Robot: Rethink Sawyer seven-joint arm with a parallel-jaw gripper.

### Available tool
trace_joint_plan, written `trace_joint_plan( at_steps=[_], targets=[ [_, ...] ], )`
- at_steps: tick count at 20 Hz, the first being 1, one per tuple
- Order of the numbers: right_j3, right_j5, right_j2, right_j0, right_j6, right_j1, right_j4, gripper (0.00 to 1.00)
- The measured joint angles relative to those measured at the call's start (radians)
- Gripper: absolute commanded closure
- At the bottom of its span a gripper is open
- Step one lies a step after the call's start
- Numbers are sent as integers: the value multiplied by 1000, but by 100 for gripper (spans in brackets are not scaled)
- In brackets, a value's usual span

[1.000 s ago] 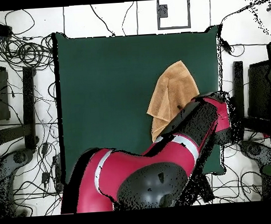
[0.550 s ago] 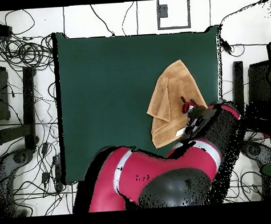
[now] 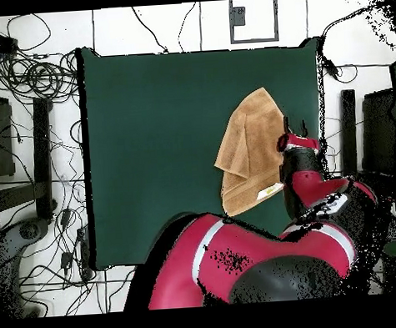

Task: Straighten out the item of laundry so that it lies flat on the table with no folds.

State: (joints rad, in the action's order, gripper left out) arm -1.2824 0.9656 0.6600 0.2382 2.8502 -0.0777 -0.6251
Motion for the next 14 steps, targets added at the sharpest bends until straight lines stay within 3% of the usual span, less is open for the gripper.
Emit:
trace_joint_plan(
  at_steps=[2,4,5,8,9,11,12,14],
  targets=[
    [2,16,0,-6,-43,-1,-18,0],
    [7,25,-1,-16,-64,-2,-80,0],
    [14,26,-2,-24,-59,-3,-161,0],
    [22,26,-6,-29,-47,-6,-249,0],
    [34,26,-9,-37,-12,-8,-363,0],
    [43,26,-10,-44,22,-8,-436,0],
    [59,29,-10,-60,95,-8,-553,0],
    [72,34,-10,-78,182,-7,-649,0]
  ],
)
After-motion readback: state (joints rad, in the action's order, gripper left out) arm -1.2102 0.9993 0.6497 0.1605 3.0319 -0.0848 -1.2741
